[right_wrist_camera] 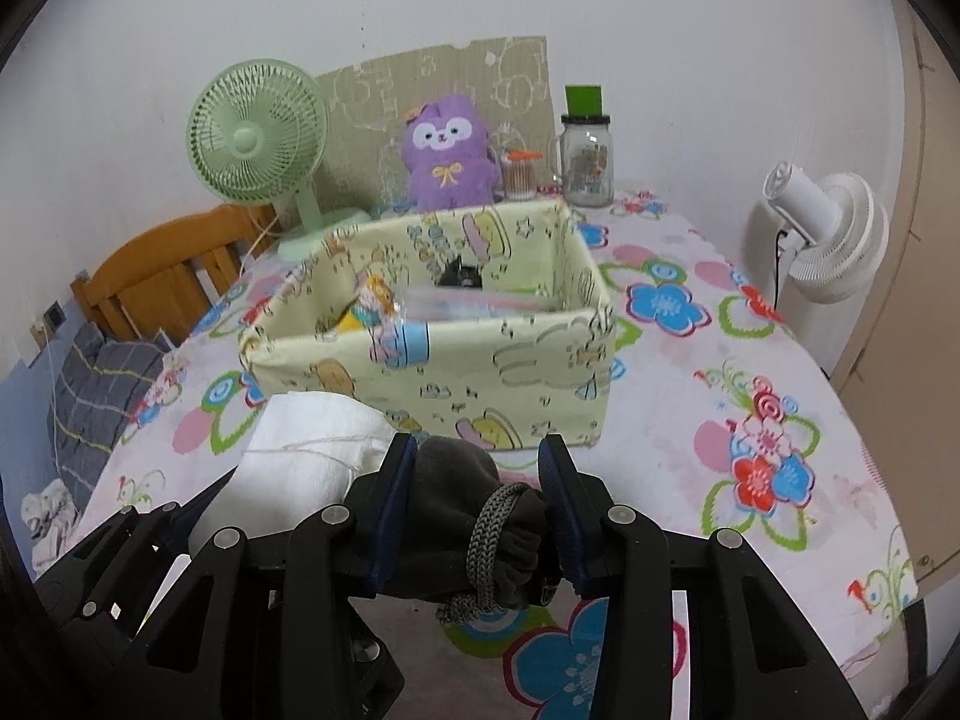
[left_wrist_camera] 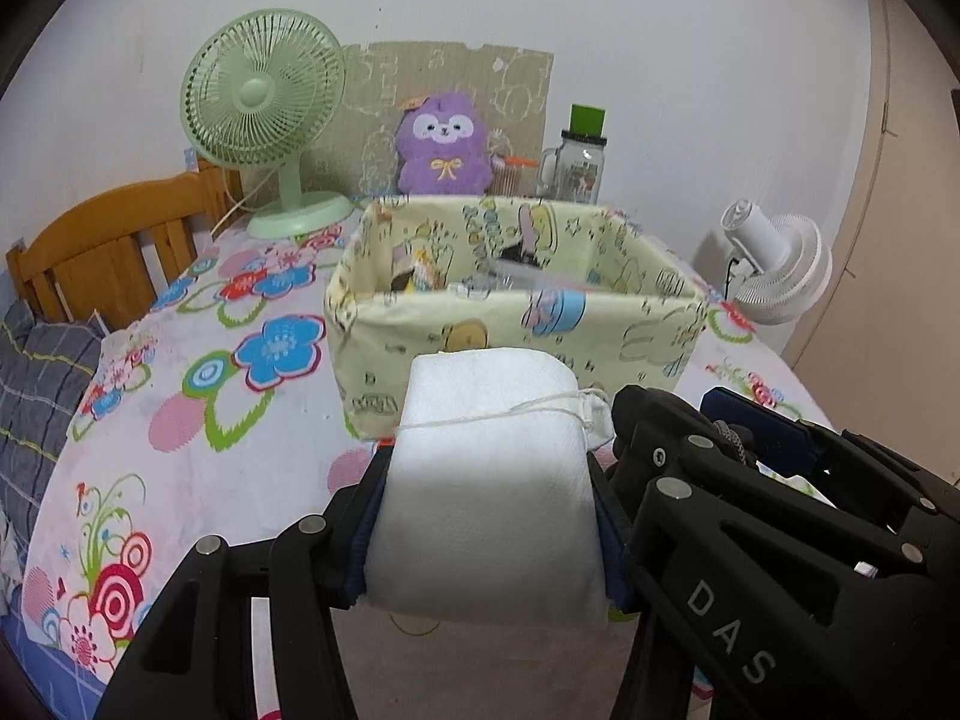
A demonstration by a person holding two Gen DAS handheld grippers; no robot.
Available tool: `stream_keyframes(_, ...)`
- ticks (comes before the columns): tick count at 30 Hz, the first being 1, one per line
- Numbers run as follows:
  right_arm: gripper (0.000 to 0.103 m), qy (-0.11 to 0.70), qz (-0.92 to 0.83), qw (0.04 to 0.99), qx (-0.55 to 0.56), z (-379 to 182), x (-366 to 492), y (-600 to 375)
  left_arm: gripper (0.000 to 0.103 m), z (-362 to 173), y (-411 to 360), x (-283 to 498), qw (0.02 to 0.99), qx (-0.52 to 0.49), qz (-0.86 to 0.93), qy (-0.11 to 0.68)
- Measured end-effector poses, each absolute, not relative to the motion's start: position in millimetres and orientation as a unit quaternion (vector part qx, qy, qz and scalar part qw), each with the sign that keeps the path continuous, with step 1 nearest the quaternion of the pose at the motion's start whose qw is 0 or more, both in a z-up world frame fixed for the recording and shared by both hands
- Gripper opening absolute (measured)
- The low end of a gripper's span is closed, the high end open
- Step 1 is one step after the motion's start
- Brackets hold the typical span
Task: Organize soft objects
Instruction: 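Lift the white pack and gray sock bag and carry them over the fabric box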
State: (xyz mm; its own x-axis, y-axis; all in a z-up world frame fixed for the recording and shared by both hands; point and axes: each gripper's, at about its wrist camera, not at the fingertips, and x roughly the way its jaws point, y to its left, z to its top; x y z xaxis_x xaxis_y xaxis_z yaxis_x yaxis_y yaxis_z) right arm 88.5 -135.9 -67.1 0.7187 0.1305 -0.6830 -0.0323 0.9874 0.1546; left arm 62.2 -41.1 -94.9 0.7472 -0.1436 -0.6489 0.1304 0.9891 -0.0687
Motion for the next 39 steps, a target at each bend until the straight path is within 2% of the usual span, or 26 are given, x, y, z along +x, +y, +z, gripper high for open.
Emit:
stream_keyframes(22, 0.046, 0.323, 0.048, 0.944, 0.058, 3.9, 92.4, -129.1, 0.059, -29.7, -30.2, 63.5, 0.952, -0.017, -0.071, 0.299)
stream_keyframes(39, 0.046, 0.306, 0.045, 0.949, 0.055, 30.9, 103.6, -130.9, 0.059, -1.4, -30.9, 77.0, 0.956, -0.016, -0.075, 0.282)
